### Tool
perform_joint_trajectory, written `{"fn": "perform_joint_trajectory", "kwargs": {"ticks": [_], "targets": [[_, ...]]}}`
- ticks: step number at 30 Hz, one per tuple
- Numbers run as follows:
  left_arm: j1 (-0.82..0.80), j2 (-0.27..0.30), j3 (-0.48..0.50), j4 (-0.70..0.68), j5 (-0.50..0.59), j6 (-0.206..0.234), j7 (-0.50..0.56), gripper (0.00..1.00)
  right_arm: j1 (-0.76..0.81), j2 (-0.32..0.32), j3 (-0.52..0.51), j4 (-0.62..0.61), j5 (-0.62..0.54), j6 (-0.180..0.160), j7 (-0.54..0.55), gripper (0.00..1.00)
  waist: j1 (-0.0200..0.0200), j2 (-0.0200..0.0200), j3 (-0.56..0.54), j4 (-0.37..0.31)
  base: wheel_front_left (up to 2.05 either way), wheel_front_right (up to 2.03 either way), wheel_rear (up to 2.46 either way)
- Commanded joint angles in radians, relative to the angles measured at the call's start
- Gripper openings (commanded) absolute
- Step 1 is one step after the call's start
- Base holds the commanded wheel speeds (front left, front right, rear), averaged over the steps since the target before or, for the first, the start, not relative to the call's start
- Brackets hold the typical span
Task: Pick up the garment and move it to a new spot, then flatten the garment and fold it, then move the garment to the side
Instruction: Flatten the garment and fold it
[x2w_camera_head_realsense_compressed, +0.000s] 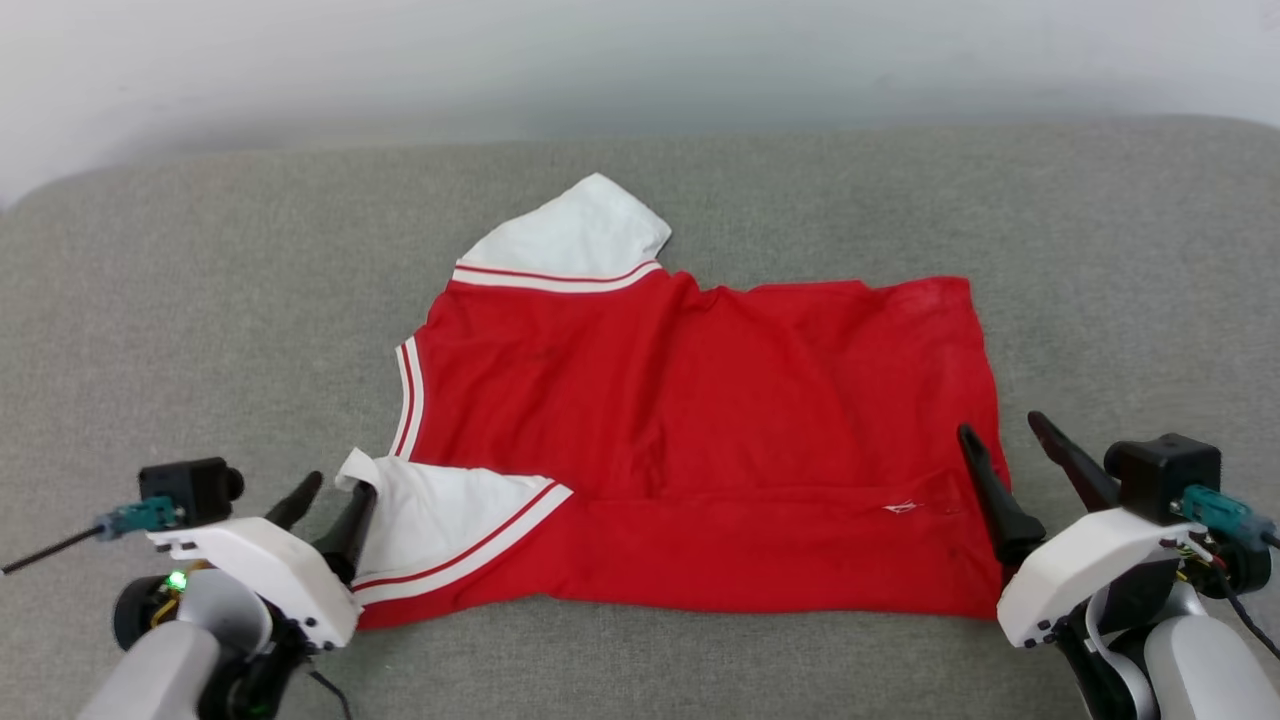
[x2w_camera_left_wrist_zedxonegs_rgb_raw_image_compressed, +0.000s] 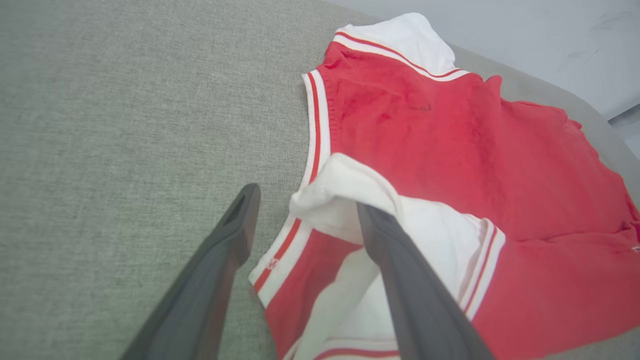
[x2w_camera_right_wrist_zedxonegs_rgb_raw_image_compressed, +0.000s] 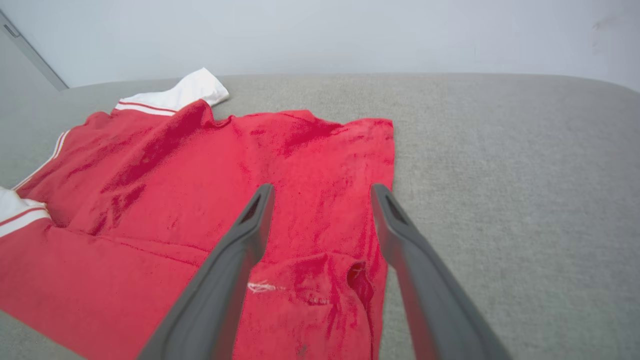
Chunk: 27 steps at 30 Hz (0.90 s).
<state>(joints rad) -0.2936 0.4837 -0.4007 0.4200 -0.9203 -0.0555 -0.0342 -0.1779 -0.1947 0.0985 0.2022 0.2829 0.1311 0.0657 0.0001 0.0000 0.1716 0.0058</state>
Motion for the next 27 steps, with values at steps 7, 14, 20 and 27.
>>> {"fn": "perform_joint_trajectory", "kwargs": {"ticks": [7, 14, 20, 27], "targets": [[0.047, 0.138, 0.01, -0.118, -0.022, 0.047, 0.162, 1.0, 0.066, 0.053, -0.015, -0.085, -0.012, -0.001, -0.077, 1.0, -0.0001, 0.0, -0.075, -0.038, 0.0, 0.0, 0.0], [0.109, 0.263, 0.019, -0.263, -0.085, 0.099, 0.367, 1.0, 0.119, 0.075, -0.012, -0.171, -0.03, -0.001, -0.073, 1.0, -0.0001, 0.0, -0.081, -0.072, 0.0, 0.0, 0.0], [0.15, 0.311, 0.014, -0.339, -0.151, 0.154, 0.514, 1.0, 0.132, 0.094, -0.007, -0.22, -0.037, -0.001, -0.066, 1.0, -0.0001, 0.0, -0.052, -0.101, 0.0, 0.0, 0.0], [0.185, 0.31, 0.011, -0.331, -0.222, 0.194, 0.607, 1.0, 0.112, 0.116, 0.0, -0.231, -0.038, -0.001, -0.061, 1.0, -0.0001, 0.0, 0.016, -0.139, 0.0, 0.0, 0.0]]}}
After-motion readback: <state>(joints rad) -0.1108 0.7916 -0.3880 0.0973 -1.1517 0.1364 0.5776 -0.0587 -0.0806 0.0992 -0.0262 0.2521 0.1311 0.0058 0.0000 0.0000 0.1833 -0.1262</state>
